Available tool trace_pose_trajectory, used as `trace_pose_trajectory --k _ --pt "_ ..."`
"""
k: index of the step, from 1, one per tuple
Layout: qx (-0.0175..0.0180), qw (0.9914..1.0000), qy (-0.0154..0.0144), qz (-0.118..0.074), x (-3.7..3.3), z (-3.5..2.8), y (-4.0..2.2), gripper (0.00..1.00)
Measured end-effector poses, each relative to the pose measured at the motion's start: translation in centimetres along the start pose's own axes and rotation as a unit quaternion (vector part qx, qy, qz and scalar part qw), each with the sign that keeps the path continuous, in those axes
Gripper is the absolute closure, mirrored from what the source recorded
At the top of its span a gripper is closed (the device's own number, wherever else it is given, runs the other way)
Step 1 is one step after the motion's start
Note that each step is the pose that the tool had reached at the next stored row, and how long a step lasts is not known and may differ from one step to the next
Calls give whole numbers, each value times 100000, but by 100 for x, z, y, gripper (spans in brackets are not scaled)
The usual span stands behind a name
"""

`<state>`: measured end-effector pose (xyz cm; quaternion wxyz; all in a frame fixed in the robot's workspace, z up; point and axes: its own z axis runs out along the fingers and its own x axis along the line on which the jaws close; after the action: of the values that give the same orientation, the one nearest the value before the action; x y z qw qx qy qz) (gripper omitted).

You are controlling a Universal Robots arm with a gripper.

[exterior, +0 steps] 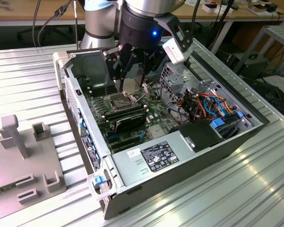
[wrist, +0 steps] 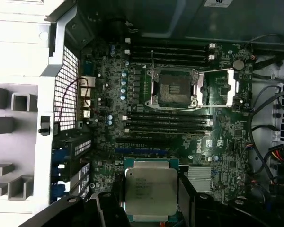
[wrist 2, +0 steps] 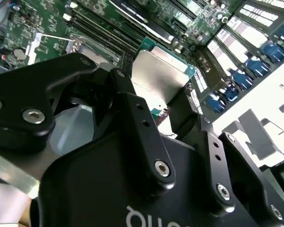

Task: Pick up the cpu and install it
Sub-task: 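Pick up the cpu and move it towards the insertion slot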

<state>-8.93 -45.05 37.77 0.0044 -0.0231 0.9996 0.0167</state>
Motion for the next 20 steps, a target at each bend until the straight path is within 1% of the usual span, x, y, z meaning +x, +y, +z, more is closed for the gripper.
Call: trace_pose_trajectory --k 2,4,9,12,18,20 --pt "-4 100000 -5 4 -91 1 -4 45" --pt "-5 100000 -3 -2 -163 2 -8 45" --pt "1 100000 -2 -1 -285 2 -13 45" --pt "-2 100000 -5 -2 -316 3 -15 45" --pt "-8 100000 -7 -5 -321 4 -11 45" --pt "-3 100000 -7 5 -321 8 10 45"
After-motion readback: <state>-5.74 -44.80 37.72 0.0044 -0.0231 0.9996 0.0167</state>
